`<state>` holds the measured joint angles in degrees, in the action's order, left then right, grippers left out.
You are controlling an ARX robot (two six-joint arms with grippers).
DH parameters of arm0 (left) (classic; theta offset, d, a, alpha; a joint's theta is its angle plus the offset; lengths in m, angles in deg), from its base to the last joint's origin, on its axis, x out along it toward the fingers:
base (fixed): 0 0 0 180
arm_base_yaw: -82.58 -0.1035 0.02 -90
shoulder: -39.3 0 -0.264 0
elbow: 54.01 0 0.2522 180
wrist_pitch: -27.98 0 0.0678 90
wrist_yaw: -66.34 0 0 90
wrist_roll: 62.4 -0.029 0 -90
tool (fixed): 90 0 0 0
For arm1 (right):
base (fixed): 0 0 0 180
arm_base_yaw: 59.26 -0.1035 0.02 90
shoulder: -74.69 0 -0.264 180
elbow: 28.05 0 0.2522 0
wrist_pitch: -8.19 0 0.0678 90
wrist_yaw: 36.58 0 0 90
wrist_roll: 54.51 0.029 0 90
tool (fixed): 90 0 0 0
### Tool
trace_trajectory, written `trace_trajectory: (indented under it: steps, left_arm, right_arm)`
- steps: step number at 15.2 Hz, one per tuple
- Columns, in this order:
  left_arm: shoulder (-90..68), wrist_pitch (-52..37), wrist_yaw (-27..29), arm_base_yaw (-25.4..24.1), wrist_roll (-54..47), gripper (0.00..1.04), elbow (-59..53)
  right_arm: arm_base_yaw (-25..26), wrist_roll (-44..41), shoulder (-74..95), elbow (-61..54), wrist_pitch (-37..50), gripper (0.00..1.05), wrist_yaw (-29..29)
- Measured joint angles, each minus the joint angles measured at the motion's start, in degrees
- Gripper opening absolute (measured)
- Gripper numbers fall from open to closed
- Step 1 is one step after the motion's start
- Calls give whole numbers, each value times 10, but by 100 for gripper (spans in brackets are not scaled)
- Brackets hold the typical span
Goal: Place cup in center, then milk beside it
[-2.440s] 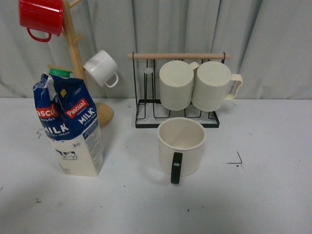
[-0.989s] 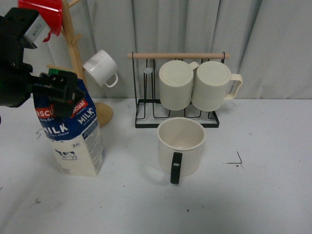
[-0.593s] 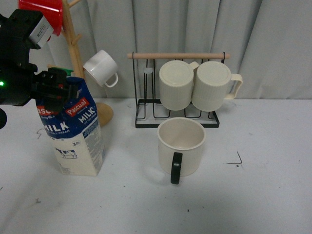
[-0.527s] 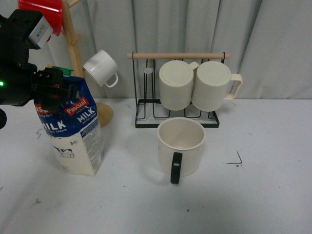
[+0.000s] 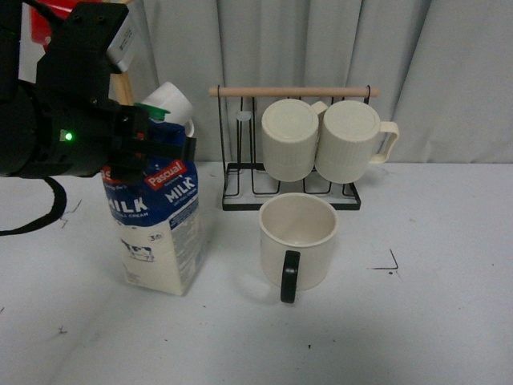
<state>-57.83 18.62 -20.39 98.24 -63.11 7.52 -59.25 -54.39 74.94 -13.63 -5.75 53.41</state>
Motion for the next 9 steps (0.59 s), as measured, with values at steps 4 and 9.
trace_trajectory:
  steps: [4,9]
  left_arm:
    - [0,-13,21,18,19,4,3]
    - [-28,-24,52,40,33,4,7]
  right_arm:
    - [0,0,0,0,0,98,0]
    - [0,0,0,0,0,98,0]
